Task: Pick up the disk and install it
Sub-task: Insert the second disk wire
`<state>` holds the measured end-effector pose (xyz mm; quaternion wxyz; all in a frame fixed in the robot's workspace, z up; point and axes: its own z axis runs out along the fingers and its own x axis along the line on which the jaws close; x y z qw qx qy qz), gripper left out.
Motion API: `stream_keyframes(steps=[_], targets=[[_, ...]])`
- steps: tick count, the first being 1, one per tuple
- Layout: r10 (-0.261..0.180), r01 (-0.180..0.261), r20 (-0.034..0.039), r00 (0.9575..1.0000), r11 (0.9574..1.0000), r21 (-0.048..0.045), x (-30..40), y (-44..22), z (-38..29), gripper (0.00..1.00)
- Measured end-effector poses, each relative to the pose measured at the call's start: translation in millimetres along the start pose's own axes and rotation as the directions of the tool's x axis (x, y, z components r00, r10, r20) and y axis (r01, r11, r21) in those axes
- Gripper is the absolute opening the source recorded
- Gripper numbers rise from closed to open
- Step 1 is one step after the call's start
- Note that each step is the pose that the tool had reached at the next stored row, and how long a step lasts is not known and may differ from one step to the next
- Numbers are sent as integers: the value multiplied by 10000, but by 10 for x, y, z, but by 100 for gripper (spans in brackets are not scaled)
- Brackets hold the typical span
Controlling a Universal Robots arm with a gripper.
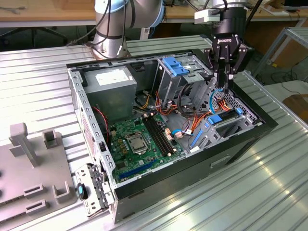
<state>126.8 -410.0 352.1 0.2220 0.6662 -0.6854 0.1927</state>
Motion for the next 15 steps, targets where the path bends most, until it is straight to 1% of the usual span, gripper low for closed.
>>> stream_keyframes(steps=[6, 7, 12, 15], targets=[[0, 0, -1, 10000, 10000, 0, 9, -3, 5, 34], [0, 0, -2, 10000, 10000, 0, 9, -3, 5, 26], [-1, 1, -1, 10000, 10000, 0, 11, -5, 7, 26], [1, -1, -19, 10000, 10000, 0, 12, -16, 7, 26]])
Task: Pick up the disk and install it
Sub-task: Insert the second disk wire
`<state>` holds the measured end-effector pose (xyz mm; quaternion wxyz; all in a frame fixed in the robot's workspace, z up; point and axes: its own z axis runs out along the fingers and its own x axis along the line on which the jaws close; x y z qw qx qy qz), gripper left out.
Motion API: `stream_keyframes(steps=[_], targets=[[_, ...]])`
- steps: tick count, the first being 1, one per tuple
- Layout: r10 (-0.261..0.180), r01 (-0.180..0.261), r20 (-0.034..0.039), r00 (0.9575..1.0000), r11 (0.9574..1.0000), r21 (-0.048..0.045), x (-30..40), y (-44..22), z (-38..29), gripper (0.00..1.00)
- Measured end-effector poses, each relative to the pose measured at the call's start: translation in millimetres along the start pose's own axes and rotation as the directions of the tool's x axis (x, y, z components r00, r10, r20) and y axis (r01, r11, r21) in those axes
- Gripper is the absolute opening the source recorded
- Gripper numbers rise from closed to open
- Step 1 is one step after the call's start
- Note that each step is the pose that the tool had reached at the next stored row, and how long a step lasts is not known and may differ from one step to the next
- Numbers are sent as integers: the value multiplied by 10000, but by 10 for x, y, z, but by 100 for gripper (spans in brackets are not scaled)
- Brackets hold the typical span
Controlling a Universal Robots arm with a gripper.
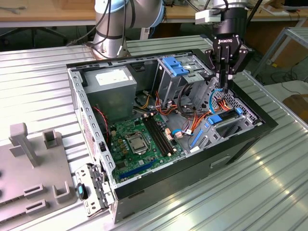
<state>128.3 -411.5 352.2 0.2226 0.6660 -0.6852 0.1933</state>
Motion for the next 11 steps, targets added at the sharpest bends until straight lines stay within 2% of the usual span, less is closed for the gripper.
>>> stream_keyframes(steps=[11], targets=[[2, -2, -21, 10000, 10000, 0, 1, -19, 0, 25]])
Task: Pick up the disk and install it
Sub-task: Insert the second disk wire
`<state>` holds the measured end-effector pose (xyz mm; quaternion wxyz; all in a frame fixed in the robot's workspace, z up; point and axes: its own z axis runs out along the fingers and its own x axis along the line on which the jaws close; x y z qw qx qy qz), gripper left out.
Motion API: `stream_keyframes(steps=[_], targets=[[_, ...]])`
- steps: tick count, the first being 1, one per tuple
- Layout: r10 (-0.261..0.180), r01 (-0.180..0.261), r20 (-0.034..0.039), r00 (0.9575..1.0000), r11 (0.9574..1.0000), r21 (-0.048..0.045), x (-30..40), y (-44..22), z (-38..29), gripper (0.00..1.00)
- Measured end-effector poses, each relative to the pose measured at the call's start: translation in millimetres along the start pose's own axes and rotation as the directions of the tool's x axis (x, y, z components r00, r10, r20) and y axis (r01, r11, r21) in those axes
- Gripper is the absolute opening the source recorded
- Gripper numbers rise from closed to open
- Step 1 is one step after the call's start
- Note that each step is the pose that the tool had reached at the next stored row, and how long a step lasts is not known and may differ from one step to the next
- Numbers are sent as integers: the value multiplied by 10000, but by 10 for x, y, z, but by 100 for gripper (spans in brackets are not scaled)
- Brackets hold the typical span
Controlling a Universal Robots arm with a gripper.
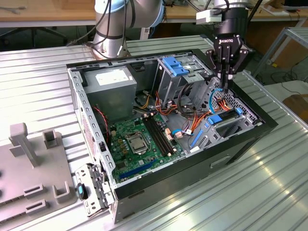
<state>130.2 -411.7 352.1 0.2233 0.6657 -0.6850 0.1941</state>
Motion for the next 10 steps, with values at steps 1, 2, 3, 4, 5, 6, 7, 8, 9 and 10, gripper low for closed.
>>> stream_keyframes(steps=[1, 2, 3, 4, 5, 6, 7, 8, 9, 10], targets=[[0, 0, 0, 10000, 10000, 0, 0, 0, 0, 16], [0, 0, -1, 10000, 10000, 0, 0, 0, 0, 16], [0, 0, -1, 10000, 10000, 0, 0, 0, 0, 16], [0, 0, 0, 10000, 10000, 0, 0, 0, 0, 16], [-1, 1, 0, 10000, 10000, 1, 1, 0, 1, 16], [0, 0, -1, 10000, 10000, 0, 5, 0, 2, 16], [0, 0, -1, 10000, 10000, 0, 10, -1, 6, 16], [-1, 1, 0, 10000, 10000, 1, 18, -1, 12, 16], [-1, 1, -1, 10000, 10000, 0, 33, -2, 22, 16], [-2, 2, 0, 10000, 10000, 1, 46, -3, 31, 16]])
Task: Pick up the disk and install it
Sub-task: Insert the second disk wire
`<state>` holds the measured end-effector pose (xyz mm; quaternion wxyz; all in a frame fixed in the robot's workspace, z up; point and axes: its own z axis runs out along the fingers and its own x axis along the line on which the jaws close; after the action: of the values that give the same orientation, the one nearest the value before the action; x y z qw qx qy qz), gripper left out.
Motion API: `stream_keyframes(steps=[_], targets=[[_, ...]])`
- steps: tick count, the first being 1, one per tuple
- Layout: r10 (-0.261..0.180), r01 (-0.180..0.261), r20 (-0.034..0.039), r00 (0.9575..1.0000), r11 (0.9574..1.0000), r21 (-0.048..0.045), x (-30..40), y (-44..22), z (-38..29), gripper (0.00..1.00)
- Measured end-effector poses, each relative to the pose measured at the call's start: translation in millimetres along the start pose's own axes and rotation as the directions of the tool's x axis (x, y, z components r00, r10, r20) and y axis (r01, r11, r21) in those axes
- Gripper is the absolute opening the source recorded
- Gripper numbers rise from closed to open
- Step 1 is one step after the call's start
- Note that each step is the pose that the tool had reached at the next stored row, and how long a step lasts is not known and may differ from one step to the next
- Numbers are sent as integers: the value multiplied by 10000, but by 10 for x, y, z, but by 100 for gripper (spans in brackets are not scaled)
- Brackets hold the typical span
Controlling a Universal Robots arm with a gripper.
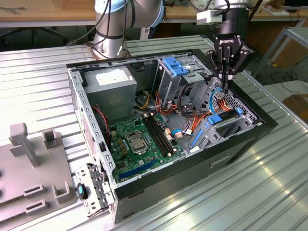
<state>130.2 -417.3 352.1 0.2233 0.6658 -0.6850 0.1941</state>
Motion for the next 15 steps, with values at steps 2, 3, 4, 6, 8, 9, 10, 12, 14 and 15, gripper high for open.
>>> stream_keyframes(steps=[2, 3, 4, 6, 8, 9, 10, 12, 14, 15], targets=[[-27, 27, 491, 9988, 10000, -3, 67, -3, 46, 16], [-40, 40, 747, 9972, 10000, -5, 84, -4, 58, 16], [-47, 48, 920, 9957, 10000, -7, 96, -4, 66, 16], [-68, 71, 1379, 9904, 10000, -11, 131, -4, 90, 16], [-75, 77, 1511, 9885, 10000, -11, 180, 2, 125, 16], [-78, 80, 1513, 9885, 10000, -9, 206, 7, 142, 16], [-82, 84, 1513, 9885, 10000, -7, 241, 15, 166, 16], [-91, 93, 1515, 9884, 10000, -1, 299, 26, 207, 16], [-107, 108, 1661, 9860, 9999, 4, 347, 49, 242, 16], [-115, 116, 1792, 9837, 9999, 5, 360, 58, 253, 16]])
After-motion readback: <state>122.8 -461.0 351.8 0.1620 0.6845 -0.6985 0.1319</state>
